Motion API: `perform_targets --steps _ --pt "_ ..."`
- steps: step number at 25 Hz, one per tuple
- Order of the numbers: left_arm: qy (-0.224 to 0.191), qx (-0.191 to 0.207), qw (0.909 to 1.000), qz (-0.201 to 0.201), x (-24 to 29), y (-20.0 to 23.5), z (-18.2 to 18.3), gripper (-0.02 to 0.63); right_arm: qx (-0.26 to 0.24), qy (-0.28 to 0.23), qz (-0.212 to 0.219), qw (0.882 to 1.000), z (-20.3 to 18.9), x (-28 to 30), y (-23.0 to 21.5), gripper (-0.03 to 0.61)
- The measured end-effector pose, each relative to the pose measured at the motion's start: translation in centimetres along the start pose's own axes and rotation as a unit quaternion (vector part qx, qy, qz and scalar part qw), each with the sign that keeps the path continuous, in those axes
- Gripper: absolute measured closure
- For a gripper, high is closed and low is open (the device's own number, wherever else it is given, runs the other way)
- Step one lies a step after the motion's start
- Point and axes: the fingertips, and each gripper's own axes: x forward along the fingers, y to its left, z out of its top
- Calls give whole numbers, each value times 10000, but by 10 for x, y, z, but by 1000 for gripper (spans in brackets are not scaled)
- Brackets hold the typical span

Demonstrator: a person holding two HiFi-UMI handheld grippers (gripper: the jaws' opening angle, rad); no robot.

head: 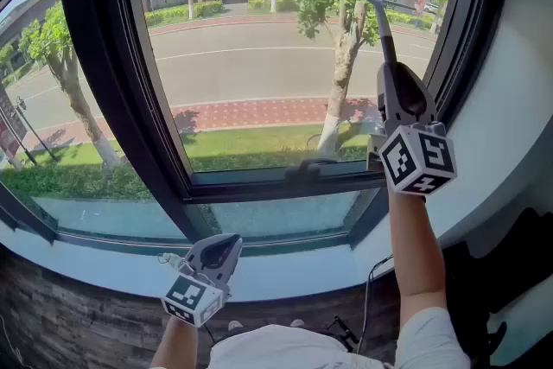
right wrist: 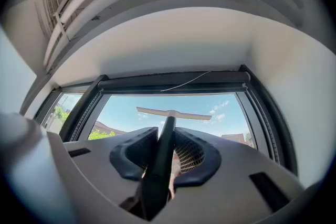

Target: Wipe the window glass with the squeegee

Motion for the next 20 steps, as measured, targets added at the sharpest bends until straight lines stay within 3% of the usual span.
perform_targets --steps 9,20 --pt "-13 -64 10000 -17 -18 25 -8 597 -312 -143 -159 9993 23 77 16 479" --pt "-40 -128 9999 -10 -26 34 -12 597 -798 -209 -309 9961 43 111 17 479"
